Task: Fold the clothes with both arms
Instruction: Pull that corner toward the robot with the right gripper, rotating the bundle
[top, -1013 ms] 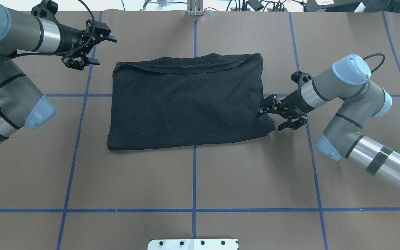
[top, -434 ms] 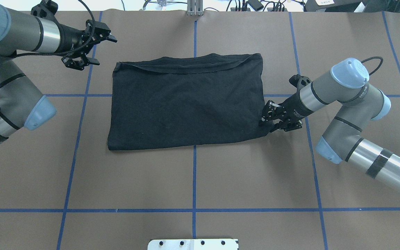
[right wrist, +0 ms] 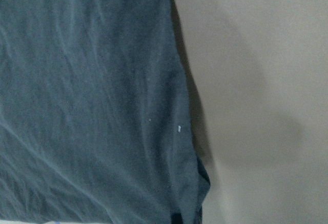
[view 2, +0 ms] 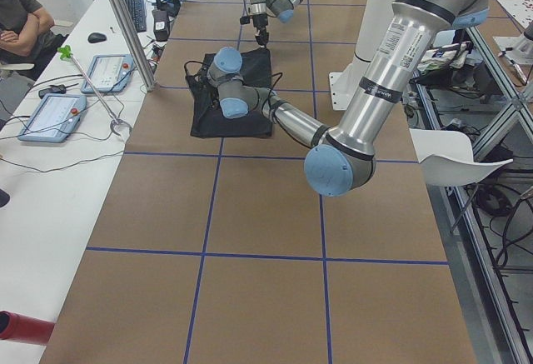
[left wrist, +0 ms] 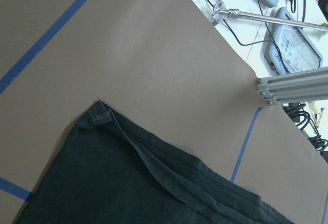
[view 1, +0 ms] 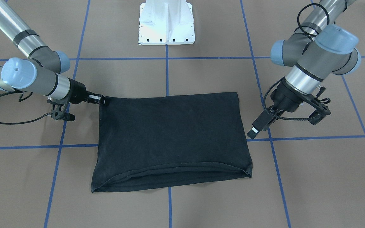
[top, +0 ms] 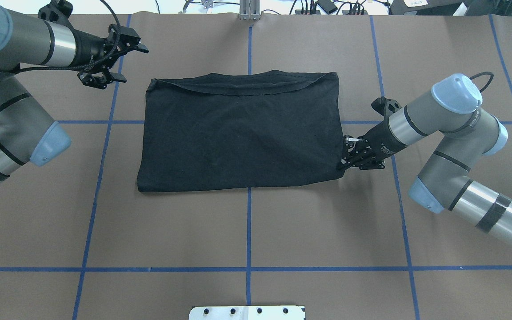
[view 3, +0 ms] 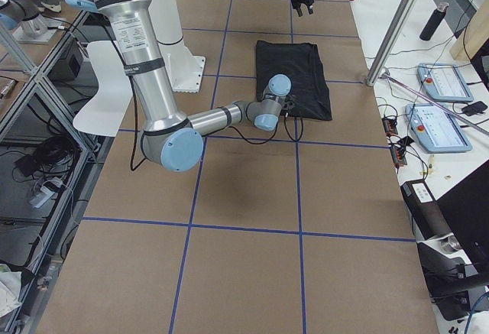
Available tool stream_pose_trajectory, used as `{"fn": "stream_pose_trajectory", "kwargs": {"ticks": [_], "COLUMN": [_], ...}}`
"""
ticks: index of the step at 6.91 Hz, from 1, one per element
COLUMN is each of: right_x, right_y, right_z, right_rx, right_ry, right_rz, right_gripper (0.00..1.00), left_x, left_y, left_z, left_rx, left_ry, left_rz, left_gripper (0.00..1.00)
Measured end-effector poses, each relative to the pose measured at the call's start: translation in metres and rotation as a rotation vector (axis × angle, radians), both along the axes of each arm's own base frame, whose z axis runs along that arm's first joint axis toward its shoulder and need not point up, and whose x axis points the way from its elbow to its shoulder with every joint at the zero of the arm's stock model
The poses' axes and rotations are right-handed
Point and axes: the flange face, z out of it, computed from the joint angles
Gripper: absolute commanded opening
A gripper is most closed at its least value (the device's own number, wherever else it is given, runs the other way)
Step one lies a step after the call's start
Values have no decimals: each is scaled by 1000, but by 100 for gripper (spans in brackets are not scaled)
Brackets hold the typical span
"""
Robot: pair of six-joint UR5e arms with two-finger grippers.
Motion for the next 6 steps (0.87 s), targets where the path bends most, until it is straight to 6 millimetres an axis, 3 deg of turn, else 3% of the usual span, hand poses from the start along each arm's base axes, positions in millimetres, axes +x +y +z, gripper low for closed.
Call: {"fn": "stream_pose_trajectory", "kwargs": {"ticks": [1, 3, 5, 6], "right_x": [4, 1, -27, -39], "right_y": [26, 99, 168, 190], "right_z": [-8, -32, -63, -73], "right_rx": [13, 30, 53, 62], "right_ry": [-26, -94, -154, -173], "right_rz": [-46, -214, -375, -426], "right_gripper": [0, 0, 0, 0], "left_x": [-1, -1, -2, -2], "left_y": [0, 0, 1, 2], "left_z": [1, 3, 13, 18], "left_rx": [-1, -4, -15, -19], "left_ry": [-1, -3, -14, -19], "left_rz": [-1, -2, -1, 0], "left_gripper": [100, 100, 100, 100]}}
